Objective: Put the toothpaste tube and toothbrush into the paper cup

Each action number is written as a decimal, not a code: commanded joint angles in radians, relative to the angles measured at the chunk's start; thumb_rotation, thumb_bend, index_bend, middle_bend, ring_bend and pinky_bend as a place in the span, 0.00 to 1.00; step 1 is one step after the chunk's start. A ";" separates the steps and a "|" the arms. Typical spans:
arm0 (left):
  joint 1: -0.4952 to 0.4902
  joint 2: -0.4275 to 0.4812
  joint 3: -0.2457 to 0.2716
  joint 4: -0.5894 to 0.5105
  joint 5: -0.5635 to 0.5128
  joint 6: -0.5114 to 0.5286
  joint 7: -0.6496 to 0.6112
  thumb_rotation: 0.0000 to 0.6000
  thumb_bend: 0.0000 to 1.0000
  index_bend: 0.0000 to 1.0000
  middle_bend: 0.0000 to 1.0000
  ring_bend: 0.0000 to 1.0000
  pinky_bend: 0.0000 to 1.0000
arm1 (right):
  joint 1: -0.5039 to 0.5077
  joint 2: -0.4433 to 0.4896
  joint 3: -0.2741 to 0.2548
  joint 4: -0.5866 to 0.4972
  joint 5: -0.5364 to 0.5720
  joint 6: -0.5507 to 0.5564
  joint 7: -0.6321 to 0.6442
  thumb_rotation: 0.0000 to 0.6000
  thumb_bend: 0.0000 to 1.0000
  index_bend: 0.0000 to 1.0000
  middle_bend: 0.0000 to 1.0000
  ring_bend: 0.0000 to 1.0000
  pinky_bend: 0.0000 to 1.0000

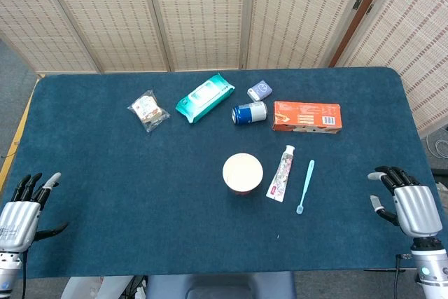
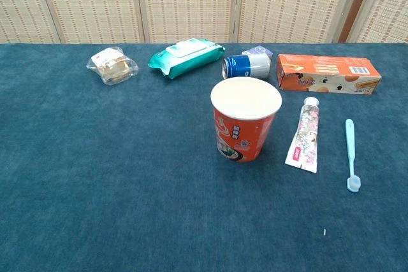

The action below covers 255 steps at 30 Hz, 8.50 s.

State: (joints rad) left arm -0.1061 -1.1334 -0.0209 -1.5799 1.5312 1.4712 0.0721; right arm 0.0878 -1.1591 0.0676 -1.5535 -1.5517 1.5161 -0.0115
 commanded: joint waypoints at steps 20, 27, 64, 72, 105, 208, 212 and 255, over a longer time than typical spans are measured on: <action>0.009 0.009 -0.017 -0.019 -0.064 -0.008 0.038 1.00 0.00 0.13 0.26 0.07 0.00 | 0.089 -0.012 0.010 0.008 -0.025 -0.105 -0.015 1.00 0.29 0.35 0.19 0.14 0.42; 0.003 0.020 -0.023 -0.013 -0.067 -0.019 -0.001 1.00 0.00 0.13 0.26 0.07 0.00 | 0.228 0.031 0.059 -0.050 -0.011 -0.277 -0.137 1.00 0.28 0.30 0.04 0.02 0.31; -0.022 0.027 -0.051 0.038 -0.132 -0.076 -0.075 1.00 0.00 0.15 0.26 0.07 0.00 | 0.699 -0.161 -0.025 0.269 0.026 -0.799 -0.322 1.00 0.09 0.23 0.00 0.00 0.17; -0.024 0.023 -0.050 0.041 -0.137 -0.082 -0.069 1.00 0.00 0.15 0.26 0.07 0.00 | 0.695 -0.222 -0.078 0.385 -0.064 -0.727 -0.189 1.00 0.00 0.19 0.00 0.00 0.14; -0.026 0.030 -0.046 0.032 -0.137 -0.088 -0.077 1.00 0.00 0.15 0.26 0.07 0.00 | 0.715 -0.371 -0.142 0.576 -0.136 -0.644 -0.041 1.00 0.06 0.39 0.00 0.00 0.14; -0.036 0.030 -0.039 0.021 -0.139 -0.105 -0.059 1.00 0.00 0.15 0.26 0.07 0.00 | 0.622 -0.082 0.043 -0.053 -0.084 -0.360 0.214 1.00 0.25 0.65 0.02 0.00 0.14; -0.036 0.032 -0.040 0.020 -0.141 -0.105 -0.061 1.00 0.00 0.15 0.26 0.07 0.00 | 0.624 -0.111 0.030 -0.030 -0.083 -0.374 0.241 1.00 0.24 0.65 0.02 0.00 0.14; -0.037 0.039 -0.039 0.020 -0.140 -0.109 -0.080 1.00 0.00 0.15 0.27 0.08 0.00 | 0.660 -0.337 -0.004 0.259 -0.027 -0.479 0.679 1.00 0.25 0.65 0.02 0.00 0.14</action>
State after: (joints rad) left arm -0.1428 -1.0941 -0.0601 -1.5600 1.3910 1.3622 -0.0077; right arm 0.7460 -1.4911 0.0647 -1.3010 -1.5776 1.0381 0.6599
